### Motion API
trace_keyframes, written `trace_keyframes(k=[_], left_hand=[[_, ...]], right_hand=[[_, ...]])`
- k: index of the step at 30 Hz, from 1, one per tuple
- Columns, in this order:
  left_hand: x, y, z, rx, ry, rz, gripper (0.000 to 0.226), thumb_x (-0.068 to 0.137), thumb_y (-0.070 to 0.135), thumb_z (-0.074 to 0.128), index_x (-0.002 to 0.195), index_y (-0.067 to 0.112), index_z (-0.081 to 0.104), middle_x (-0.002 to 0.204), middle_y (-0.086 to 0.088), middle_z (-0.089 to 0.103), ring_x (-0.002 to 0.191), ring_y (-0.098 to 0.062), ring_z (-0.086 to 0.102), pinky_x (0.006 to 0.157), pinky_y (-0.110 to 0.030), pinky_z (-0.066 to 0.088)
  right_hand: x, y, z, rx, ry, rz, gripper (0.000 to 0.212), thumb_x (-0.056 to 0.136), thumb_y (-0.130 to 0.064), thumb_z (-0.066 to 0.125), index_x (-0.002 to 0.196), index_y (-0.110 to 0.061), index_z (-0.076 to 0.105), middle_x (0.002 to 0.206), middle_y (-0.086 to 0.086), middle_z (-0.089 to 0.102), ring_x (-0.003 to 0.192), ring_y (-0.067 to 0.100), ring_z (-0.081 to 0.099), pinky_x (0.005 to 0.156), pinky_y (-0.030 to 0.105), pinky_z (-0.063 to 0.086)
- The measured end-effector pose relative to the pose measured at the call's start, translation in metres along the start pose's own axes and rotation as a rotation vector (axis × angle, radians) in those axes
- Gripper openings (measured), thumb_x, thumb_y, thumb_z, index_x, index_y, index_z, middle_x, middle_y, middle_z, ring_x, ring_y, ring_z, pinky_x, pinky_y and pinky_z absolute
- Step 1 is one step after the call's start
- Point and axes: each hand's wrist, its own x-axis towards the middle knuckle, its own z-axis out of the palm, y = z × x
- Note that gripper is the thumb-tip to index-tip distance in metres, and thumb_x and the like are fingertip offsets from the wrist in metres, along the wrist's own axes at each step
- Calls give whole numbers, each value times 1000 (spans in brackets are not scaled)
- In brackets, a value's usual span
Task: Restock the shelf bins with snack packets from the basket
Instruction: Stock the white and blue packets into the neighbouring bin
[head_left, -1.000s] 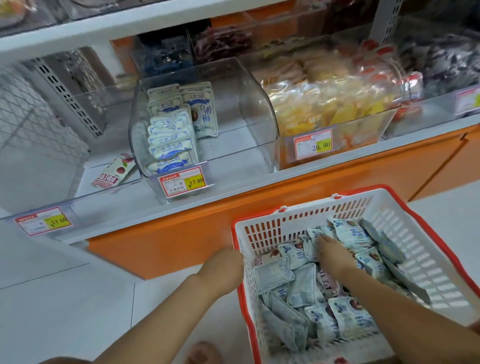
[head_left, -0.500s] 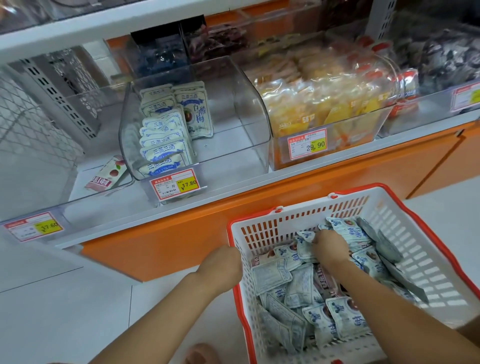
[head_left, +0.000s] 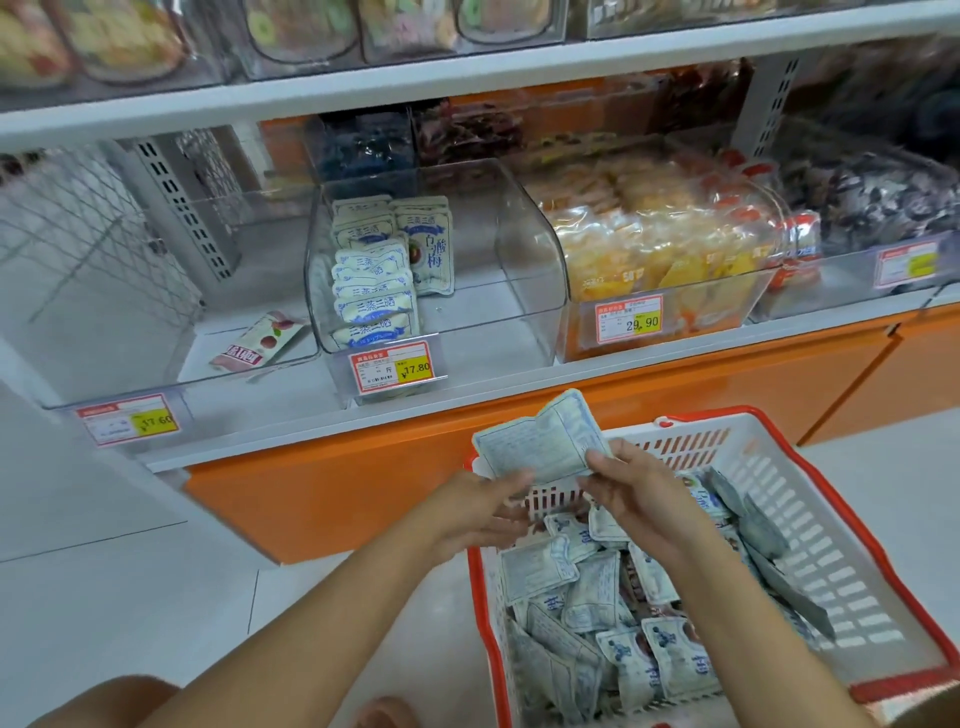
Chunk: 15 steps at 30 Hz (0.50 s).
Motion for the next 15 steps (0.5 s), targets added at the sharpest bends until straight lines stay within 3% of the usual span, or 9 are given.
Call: trace_keyframes(k=[2,4,6,8,11,13,15], left_hand=[[-9,10,0,-198,-14,-16,58,85,46,60,112,-4,57,103,-21,69,94,-28,69,78,-31,58],[-17,22,-3,-351,-43,-13,70,85,54,52,110,-11,59,102,-24,69,93,-29,69,75,-31,59],[-25,34,-10,-449,-91,37,72,82,60,46,112,-5,62,104,-23,69,92,-26,69,75,-30,59],[-36,45,-16,-467,-90,87,53,87,51,48,103,4,66,90,-16,73,77,-20,71,66,-29,59],[-48,59,-21,-433,-33,237,13,90,16,58,96,8,66,81,-8,74,66,-13,70,61,-26,59],[-56,68,-28,-418,-5,364,11,89,4,58,97,7,66,87,-6,74,73,-12,70,68,-25,58],[-64,78,-37,-351,31,472,16,89,4,59,103,7,65,100,-7,72,86,-15,70,75,-26,58]], right_hand=[[-14,-13,13,-240,-48,-154,16,86,4,58,75,-4,49,85,6,73,79,13,69,69,18,54],[-27,-26,25,-509,-79,-285,15,81,7,64,73,0,53,90,0,75,88,9,70,71,15,52],[-33,-35,31,-648,-133,-361,11,78,10,66,73,2,60,97,0,75,97,10,69,78,20,54],[-38,-40,38,-698,-194,-389,15,77,15,65,70,1,65,99,-1,74,100,13,68,81,25,56],[-39,-41,49,-696,-158,-487,30,81,14,61,70,-12,69,108,-8,71,101,12,68,83,28,56],[-31,-44,58,-637,-41,-574,30,87,8,58,79,-18,71,106,-8,72,100,11,67,85,26,55],[-23,-51,73,-526,-18,-479,15,90,-9,59,97,-17,69,99,-5,74,95,12,69,84,28,55]])
